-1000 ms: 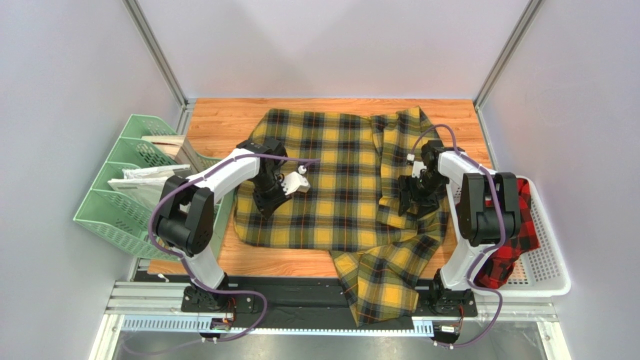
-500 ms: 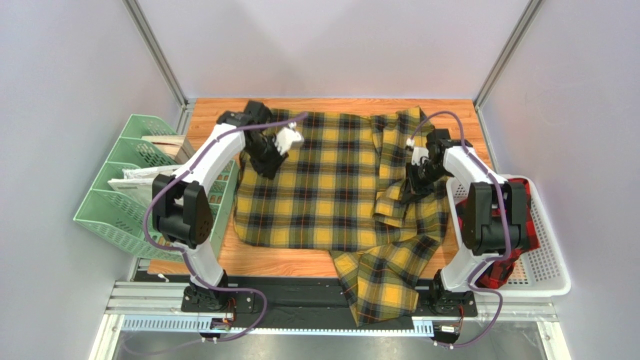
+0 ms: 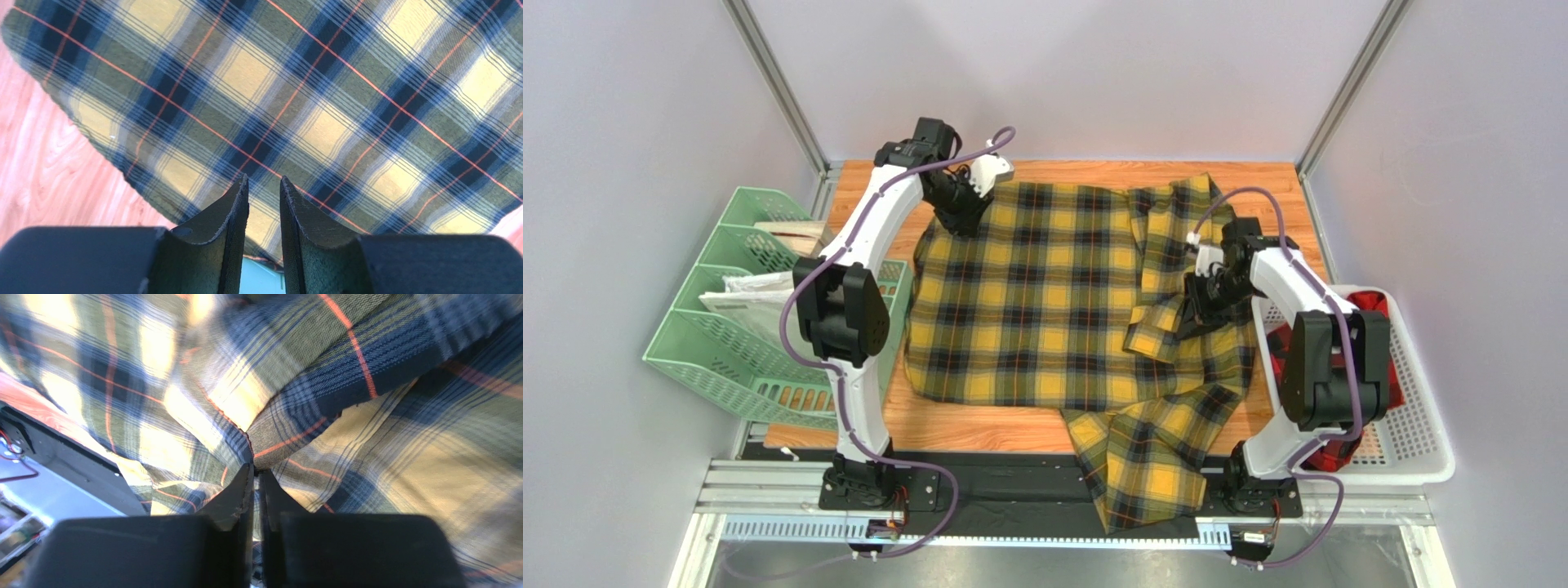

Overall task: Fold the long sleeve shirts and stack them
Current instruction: Fold the shirt

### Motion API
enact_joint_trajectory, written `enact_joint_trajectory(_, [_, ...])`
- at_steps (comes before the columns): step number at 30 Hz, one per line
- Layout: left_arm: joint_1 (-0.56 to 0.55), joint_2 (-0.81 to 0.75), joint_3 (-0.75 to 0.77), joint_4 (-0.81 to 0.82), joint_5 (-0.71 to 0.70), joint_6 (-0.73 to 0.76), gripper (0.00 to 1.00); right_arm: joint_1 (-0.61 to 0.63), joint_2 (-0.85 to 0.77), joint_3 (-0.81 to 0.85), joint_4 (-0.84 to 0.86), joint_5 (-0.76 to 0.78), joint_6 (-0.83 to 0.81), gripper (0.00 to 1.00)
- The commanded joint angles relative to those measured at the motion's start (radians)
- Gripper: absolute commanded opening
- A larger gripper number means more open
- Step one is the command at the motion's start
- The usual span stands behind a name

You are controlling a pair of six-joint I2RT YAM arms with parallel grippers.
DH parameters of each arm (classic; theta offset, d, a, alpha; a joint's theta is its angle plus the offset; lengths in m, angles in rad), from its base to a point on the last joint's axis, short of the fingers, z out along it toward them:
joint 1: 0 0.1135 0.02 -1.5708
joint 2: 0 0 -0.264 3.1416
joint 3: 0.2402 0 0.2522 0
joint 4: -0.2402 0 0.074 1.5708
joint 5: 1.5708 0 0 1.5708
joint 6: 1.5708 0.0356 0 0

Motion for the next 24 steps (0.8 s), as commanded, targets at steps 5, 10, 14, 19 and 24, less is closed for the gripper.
enact_joint_trajectory(5, [-0.003,-0.075,-0.086,0.019,0.046,-0.003,0.33,-0.068,0.048,-0.059,0.110,0.045,0.117,0.69])
enact_joint_trajectory(10, [0.000,-0.085,-0.093,0.033,0.043,-0.012,0.33,-0.100,0.064,-0.047,0.164,0.071,0.134,0.82])
enact_joint_trajectory(14, [0.006,-0.072,-0.070,0.045,0.043,-0.031,0.34,-0.106,0.103,-0.015,0.190,0.023,0.177,0.82])
enact_joint_trajectory(19, [0.045,-0.026,-0.010,0.071,0.085,-0.085,0.36,-0.106,0.149,0.005,0.235,-0.040,0.226,0.73])
enact_joint_trajectory(24, [0.065,0.040,0.065,0.185,0.084,-0.065,0.47,-0.106,0.188,0.022,0.256,-0.047,0.241,0.63])
